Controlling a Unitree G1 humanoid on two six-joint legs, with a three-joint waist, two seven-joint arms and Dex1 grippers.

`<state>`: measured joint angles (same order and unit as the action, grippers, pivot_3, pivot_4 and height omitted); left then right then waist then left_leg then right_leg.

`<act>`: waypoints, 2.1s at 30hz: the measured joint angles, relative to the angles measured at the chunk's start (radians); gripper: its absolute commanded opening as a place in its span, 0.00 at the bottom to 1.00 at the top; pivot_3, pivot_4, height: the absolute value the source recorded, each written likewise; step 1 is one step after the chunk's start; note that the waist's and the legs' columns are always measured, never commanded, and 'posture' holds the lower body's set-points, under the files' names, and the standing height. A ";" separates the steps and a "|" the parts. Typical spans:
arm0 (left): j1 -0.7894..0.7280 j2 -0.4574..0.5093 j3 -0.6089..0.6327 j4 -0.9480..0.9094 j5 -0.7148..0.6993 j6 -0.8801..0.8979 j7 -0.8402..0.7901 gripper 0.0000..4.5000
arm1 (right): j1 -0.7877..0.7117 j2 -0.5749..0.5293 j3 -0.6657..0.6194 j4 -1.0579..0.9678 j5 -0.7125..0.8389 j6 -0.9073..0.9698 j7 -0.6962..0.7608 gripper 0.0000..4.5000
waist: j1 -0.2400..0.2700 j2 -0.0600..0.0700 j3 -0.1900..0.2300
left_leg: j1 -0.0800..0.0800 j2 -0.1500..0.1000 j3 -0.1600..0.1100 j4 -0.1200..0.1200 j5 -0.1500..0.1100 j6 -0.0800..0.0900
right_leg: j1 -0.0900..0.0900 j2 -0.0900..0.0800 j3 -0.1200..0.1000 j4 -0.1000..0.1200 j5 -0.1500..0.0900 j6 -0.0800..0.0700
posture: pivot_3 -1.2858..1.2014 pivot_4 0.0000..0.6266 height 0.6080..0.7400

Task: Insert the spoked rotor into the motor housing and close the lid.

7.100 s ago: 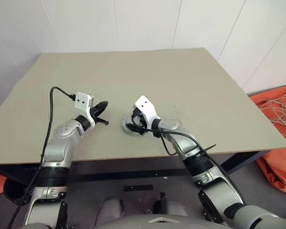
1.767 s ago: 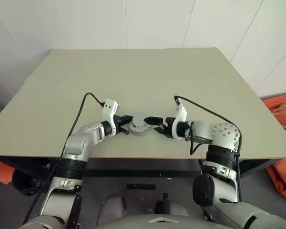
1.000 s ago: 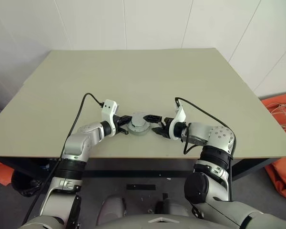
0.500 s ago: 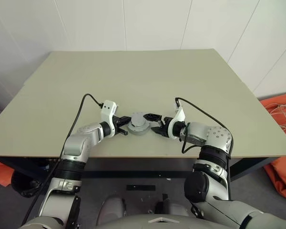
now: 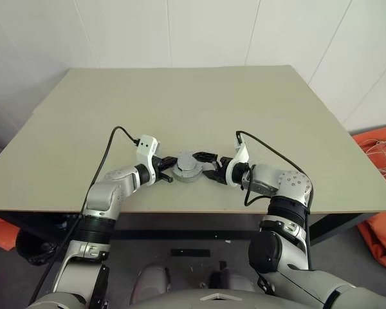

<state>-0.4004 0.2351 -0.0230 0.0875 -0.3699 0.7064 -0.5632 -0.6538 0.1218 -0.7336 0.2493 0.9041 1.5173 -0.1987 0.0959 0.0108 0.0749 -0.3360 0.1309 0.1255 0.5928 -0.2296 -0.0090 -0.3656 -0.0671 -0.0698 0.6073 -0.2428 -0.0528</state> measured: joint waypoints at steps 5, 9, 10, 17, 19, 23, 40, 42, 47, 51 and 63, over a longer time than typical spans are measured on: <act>0.000 0.000 0.000 -0.003 0.000 -0.002 0.000 0.00 | 0.000 0.000 0.000 0.015 0.021 0.000 0.005 0.99 | -0.001 0.000 0.000 | -0.007 0.000 0.000 0.000 0.000 0.000 | -0.004 0.000 0.000 0.000 0.004 -0.006 | 0.52 0.00 1.00; 0.000 0.000 0.001 -0.002 0.000 -0.002 0.001 0.00 | 0.000 0.000 0.001 0.030 0.038 -0.002 0.008 0.99 | 0.000 0.000 0.000 | -0.007 0.000 0.000 0.000 0.000 0.000 | -0.005 0.000 -0.001 -0.001 0.004 -0.006 | 0.52 0.00 1.00; 0.000 0.001 0.001 -0.002 0.001 -0.002 0.002 0.00 | 0.000 0.000 0.001 0.035 0.043 -0.004 0.011 0.99 | 0.000 0.000 0.000 | -0.007 0.000 0.000 0.000 0.000 0.000 | -0.005 0.000 -0.001 -0.001 0.004 -0.006 | 0.52 0.00 1.00; 0.000 0.002 0.002 -0.002 0.002 0.000 0.005 0.00 | 0.000 0.000 0.002 0.044 0.053 -0.015 0.020 0.99 | -0.001 0.000 0.000 | -0.008 0.000 0.000 0.000 0.000 0.000 | -0.005 0.000 -0.001 -0.001 0.004 -0.006 | 0.52 0.00 1.00; 0.000 0.003 0.003 -0.002 0.003 0.000 0.005 0.00 | 0.000 0.000 0.002 0.044 0.054 -0.025 0.020 0.85 | -0.001 0.000 0.000 | -0.008 0.000 0.000 0.000 0.000 0.000 | -0.005 0.000 -0.001 -0.001 0.004 -0.006 | 0.52 0.00 1.00; 0.003 0.005 0.015 -0.002 0.009 0.001 0.006 0.00 | 0.000 0.000 0.002 0.044 0.055 -0.036 0.020 0.56 | -0.002 0.000 0.000 | -0.008 0.000 0.000 0.000 0.000 0.000 | -0.006 0.000 -0.002 -0.001 0.004 -0.006 | 0.52 0.00 1.00; 0.006 0.005 0.020 -0.002 0.021 0.000 0.007 0.00 | 0.000 0.000 0.004 0.045 0.053 -0.029 0.011 0.24 | -0.002 0.000 0.000 | -0.010 0.000 0.000 0.000 0.000 0.000 | -0.008 0.000 -0.002 -0.001 0.004 -0.007 | 0.52 0.00 1.00; 0.006 0.005 0.021 -0.002 0.022 0.000 0.007 0.00 | 0.000 0.000 0.004 0.043 0.053 -0.022 0.011 0.24 | -0.002 0.000 0.000 | -0.010 0.001 0.000 0.000 0.000 0.000 | -0.008 0.000 -0.003 -0.001 0.004 -0.007 | 0.52 0.00 1.00; 0.006 0.005 0.023 -0.002 0.022 0.000 0.007 0.00 | 0.000 -0.001 0.004 0.036 0.053 0.010 0.013 0.24 | -0.003 0.000 0.000 | -0.010 0.001 0.000 0.000 0.000 0.000 | -0.008 0.000 -0.003 -0.001 0.004 -0.007 | 0.52 0.00 1.00; 0.006 0.005 0.026 -0.002 0.023 0.000 0.008 0.00 | 0.001 0.000 0.004 0.033 0.053 0.034 0.016 0.24 | -0.001 0.000 0.000 | -0.011 0.001 -0.001 0.000 0.000 0.000 | -0.008 0.000 -0.003 -0.001 0.004 -0.006 | 0.52 0.00 1.00; 0.006 0.005 0.028 -0.002 0.023 0.000 0.008 0.00 | 0.001 0.000 0.005 0.031 0.053 0.045 0.017 0.24 | -0.001 0.000 0.000 | -0.011 0.001 -0.001 0.000 0.000 0.000 | -0.009 0.000 -0.004 -0.001 0.005 -0.006 | 0.52 0.00 1.00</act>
<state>-0.3949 0.2405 0.0051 0.0852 -0.3466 0.7064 -0.5554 -0.6532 0.1214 -0.7289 0.2803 0.9568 1.5619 -0.1816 0.0947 0.0111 0.0753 -0.3470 0.1321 0.1247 0.5925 -0.2296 -0.0087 -0.3742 -0.0670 -0.0738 0.6066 -0.2378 -0.0584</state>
